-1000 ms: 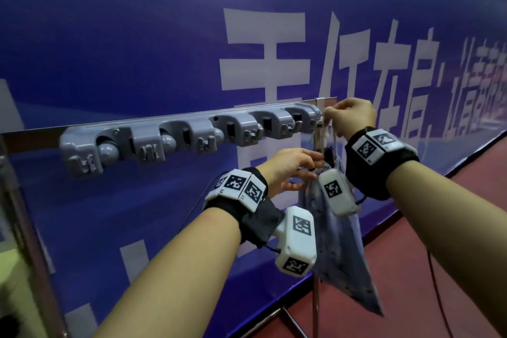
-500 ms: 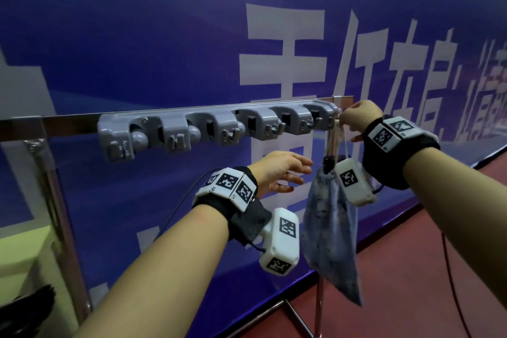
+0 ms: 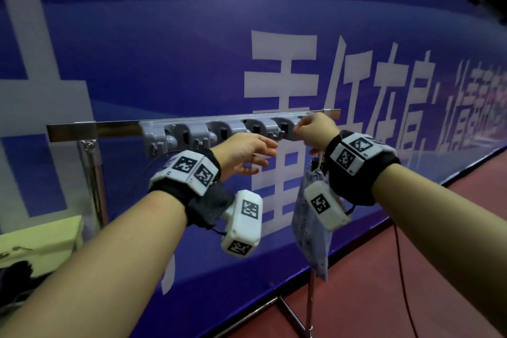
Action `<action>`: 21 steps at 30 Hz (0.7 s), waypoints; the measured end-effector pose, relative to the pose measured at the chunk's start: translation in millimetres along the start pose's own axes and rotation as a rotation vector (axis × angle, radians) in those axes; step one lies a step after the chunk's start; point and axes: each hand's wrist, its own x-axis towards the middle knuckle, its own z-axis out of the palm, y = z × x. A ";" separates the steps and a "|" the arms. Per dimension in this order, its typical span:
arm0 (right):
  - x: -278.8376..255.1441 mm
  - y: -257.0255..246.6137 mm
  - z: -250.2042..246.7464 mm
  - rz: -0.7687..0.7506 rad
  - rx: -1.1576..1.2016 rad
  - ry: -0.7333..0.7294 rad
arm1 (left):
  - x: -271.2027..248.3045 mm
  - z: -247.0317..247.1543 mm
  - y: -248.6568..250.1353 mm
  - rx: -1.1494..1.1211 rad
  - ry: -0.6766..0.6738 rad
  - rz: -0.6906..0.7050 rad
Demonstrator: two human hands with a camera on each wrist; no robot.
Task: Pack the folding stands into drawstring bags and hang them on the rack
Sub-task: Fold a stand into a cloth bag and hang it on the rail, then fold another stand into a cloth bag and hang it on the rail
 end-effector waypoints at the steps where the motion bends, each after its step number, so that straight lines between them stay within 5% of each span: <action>1: -7.5 -7.0 1.8 -0.015 -0.002 -0.031 | -7.3 -6.4 1.7 0.011 0.018 -0.006; 13: -93.2 -83.7 48.5 -0.214 -0.014 -0.326 | -106.7 -81.6 6.5 0.013 0.246 -0.014; 21: -157.6 -136.1 101.5 -0.365 -0.234 -0.711 | -191.4 -150.2 -17.3 0.046 0.417 -0.088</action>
